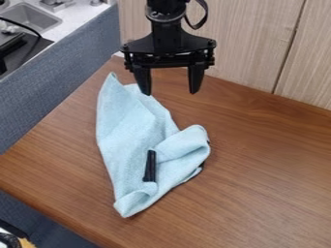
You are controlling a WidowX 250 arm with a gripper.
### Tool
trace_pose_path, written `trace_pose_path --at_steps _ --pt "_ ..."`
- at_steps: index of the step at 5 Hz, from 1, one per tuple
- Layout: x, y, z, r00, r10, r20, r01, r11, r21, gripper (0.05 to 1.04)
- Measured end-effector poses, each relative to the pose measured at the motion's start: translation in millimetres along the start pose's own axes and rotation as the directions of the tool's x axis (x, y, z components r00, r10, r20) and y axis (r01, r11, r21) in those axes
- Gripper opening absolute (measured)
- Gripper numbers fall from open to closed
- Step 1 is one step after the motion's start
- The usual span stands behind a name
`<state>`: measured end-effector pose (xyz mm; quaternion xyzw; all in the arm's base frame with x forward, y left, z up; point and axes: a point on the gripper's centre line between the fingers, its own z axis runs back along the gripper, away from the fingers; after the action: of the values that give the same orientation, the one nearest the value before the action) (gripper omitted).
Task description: Fold the blue cloth on the table from bottom to top
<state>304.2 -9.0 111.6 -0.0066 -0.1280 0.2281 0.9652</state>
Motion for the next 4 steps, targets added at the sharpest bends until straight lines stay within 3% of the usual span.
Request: trace_pose_path --at_steps 1,2,3,4 --pt "-5 2 -8 1.000 0.006 -0.027 -0.006 1.000 0.015 1.000" --pt "-34 1 -10 0.998 -0.039 -0.045 0.040 0.999 0.035 1.000" --pt "-54 2 -14 0.996 -0.048 -0.069 0.049 0.999 0.013 1.000" --pt "-78 7 -9 0.996 -0.057 -0.062 0.057 0.998 -0.002 1.000"
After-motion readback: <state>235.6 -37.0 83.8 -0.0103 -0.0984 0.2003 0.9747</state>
